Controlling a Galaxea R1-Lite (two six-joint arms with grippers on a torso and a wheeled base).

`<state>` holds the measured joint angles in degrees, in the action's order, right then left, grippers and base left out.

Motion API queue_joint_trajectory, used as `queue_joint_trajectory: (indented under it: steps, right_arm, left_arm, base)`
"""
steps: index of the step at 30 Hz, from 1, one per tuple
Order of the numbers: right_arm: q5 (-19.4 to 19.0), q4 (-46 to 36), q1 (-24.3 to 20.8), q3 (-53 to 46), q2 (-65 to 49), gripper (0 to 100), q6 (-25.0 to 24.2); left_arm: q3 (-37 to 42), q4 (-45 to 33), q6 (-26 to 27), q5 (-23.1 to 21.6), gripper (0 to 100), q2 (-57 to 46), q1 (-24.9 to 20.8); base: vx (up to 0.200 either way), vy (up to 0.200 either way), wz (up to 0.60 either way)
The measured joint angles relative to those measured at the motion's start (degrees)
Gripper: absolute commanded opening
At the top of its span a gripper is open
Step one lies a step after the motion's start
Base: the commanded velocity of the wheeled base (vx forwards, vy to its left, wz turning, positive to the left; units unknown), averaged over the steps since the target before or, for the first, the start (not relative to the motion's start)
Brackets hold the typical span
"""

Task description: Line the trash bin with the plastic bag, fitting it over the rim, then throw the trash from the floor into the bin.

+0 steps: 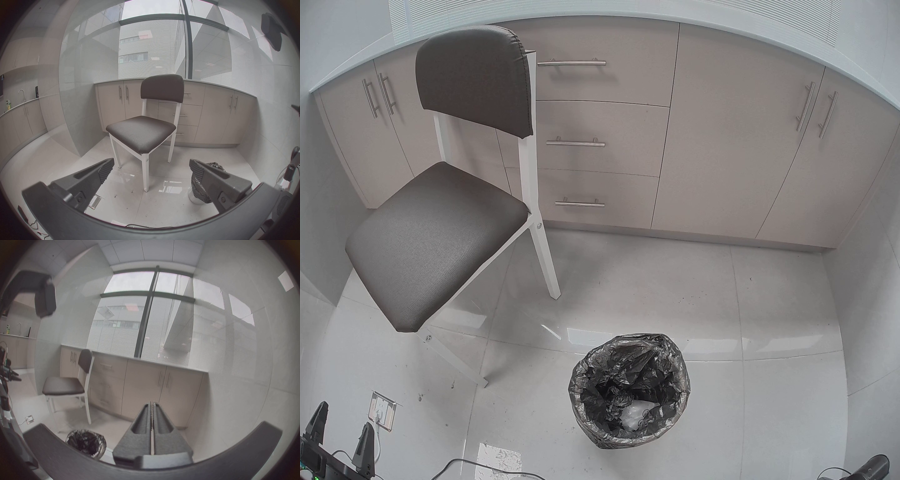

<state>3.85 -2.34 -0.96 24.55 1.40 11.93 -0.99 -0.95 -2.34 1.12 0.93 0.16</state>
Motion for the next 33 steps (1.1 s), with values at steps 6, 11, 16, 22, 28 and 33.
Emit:
queue_joint_trajectory:
  steps: [6, 11, 16, 22, 28, 33]
  right_arm:
    - [0.05, 6.61, 0.34, -14.23, -0.5, 0, -0.2]
    - [-0.02, 6.8, 0.5, -21.71, -0.61, 0, -3.21]
    - [-0.68, 5.21, 0.61, -23.24, -0.66, 0, -12.36]
    - [-2.9, 2.74, 0.67, -23.52, -0.66, 0, -11.34]
    - [-4.47, 1.99, 0.72, -23.54, -0.66, 0, -11.2]
    - [-4.43, 1.91, 0.66, -23.54, -0.66, 0, -11.93]
  left_arm:
    - [-0.02, -0.02, -0.01, -0.01, 100, 0.0, 0.0]
    - [-0.02, -0.02, 0.0, 0.0, 100, 0.0, 0.0]
    - [-0.02, -0.02, -0.01, 0.0, 100, 0.0, 0.0]
    - [-0.02, -0.02, 0.0, -0.01, 100, 0.0, 0.0]
    - [-0.02, -0.02, 0.0, 0.0, 100, 0.0, 0.0]
    - [0.0, -0.02, 0.0, 0.0, 100, 0.0, 0.0]
  base:
    - [0.0, 0.0, 0.0]
    - [0.0, 0.0, 0.0]
    - [0.0, 0.0, 0.0]
    - [0.0, 0.0, 0.0]
    - [0.0, 0.0, 0.0]
    - [0.0, 0.0, 0.0]
